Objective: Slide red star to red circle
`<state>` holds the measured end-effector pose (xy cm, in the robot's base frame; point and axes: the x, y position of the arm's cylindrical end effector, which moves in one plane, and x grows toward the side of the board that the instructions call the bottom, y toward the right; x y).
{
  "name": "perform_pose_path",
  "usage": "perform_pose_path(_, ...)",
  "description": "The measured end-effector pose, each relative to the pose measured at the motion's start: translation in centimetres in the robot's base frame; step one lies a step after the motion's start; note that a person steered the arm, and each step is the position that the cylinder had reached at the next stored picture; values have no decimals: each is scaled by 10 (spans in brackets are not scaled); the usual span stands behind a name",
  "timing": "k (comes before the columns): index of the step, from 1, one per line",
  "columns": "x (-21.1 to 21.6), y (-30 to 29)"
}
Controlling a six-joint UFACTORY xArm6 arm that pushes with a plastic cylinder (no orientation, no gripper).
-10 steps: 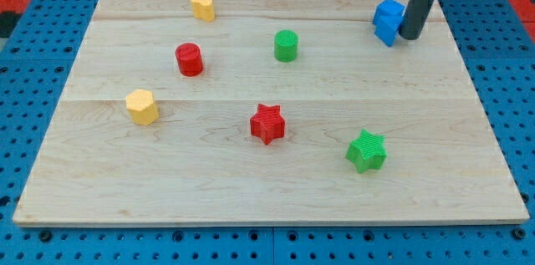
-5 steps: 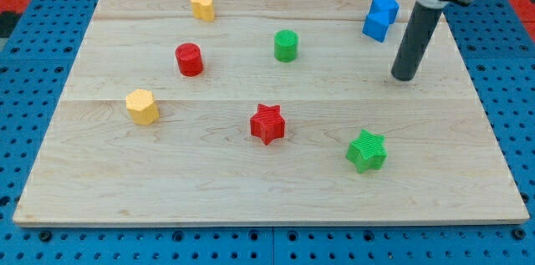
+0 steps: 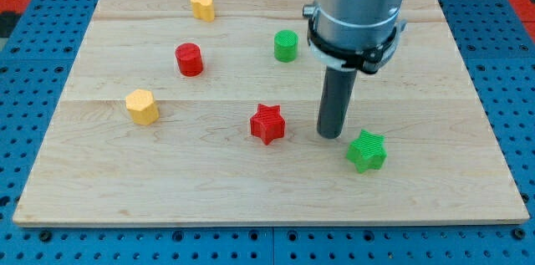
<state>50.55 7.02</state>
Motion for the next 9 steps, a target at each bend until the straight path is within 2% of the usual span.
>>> perform_pose_path(3, -5, -100)
perform_pose_path(4, -15, -111)
perform_pose_path(6, -49, -88)
perform_pose_path(9, -94, -136)
